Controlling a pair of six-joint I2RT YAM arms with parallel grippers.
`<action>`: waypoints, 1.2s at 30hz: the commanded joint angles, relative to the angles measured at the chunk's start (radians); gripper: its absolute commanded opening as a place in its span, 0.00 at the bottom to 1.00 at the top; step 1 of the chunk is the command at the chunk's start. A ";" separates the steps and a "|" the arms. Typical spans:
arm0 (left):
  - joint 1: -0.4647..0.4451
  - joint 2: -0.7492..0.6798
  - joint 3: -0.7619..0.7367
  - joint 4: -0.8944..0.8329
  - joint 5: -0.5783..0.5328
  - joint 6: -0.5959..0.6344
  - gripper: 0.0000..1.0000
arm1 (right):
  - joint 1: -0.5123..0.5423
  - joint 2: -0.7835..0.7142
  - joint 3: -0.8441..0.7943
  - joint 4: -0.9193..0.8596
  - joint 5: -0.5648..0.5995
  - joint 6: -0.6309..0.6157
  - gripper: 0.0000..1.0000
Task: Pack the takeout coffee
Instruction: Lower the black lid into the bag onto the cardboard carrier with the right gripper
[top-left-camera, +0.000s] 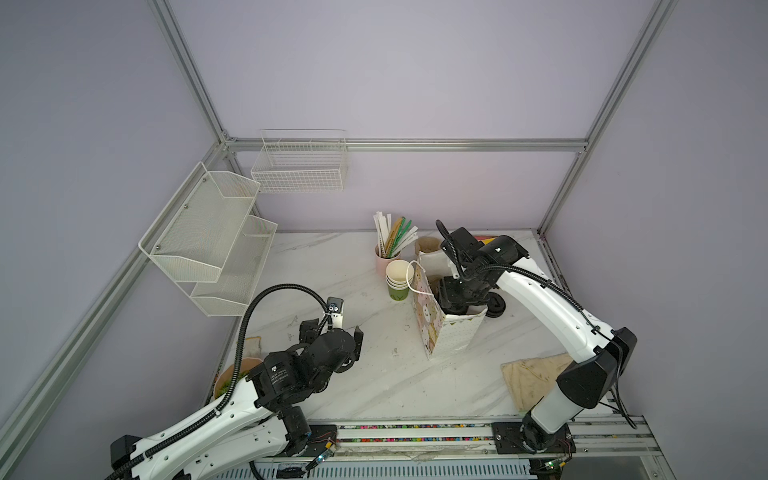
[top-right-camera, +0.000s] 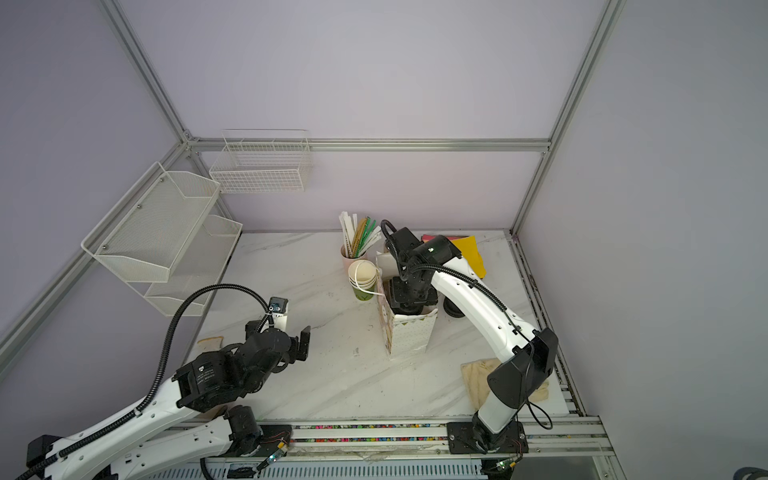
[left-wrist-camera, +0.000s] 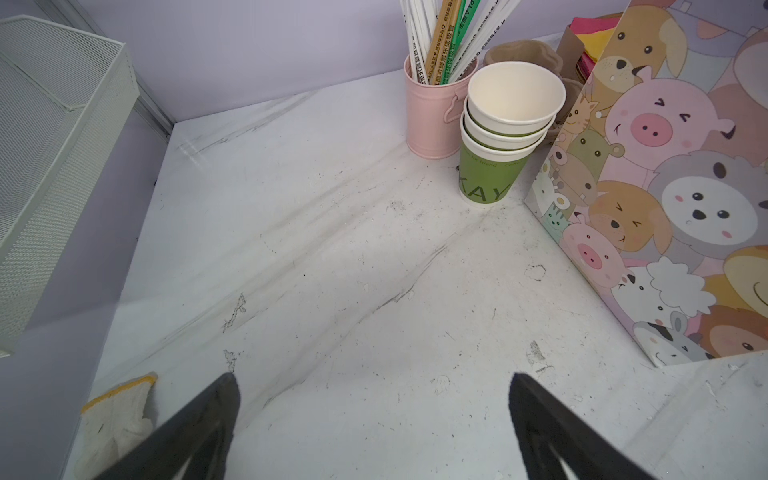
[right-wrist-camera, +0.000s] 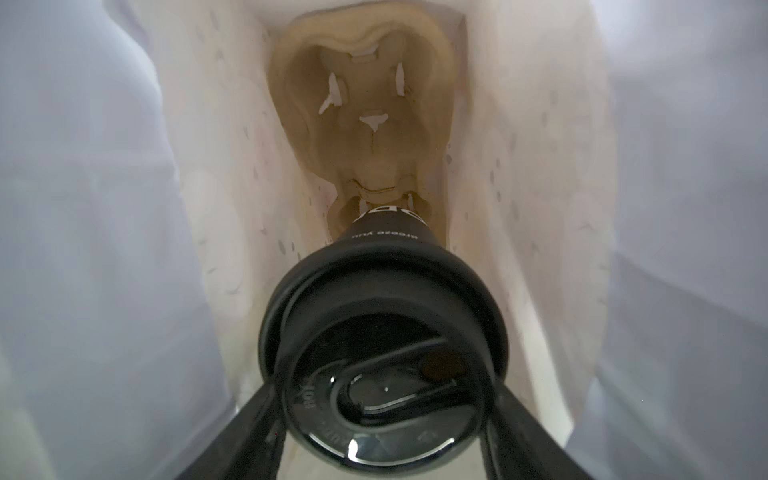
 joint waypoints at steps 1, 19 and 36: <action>0.005 -0.013 0.036 0.006 -0.025 0.016 1.00 | 0.005 0.000 -0.024 -0.022 0.019 -0.009 0.69; 0.007 -0.012 0.032 0.015 -0.021 0.025 1.00 | 0.015 0.029 -0.046 -0.022 0.024 -0.010 0.69; 0.008 -0.018 0.029 0.018 -0.014 0.028 1.00 | 0.036 0.045 -0.087 -0.019 0.045 0.003 0.68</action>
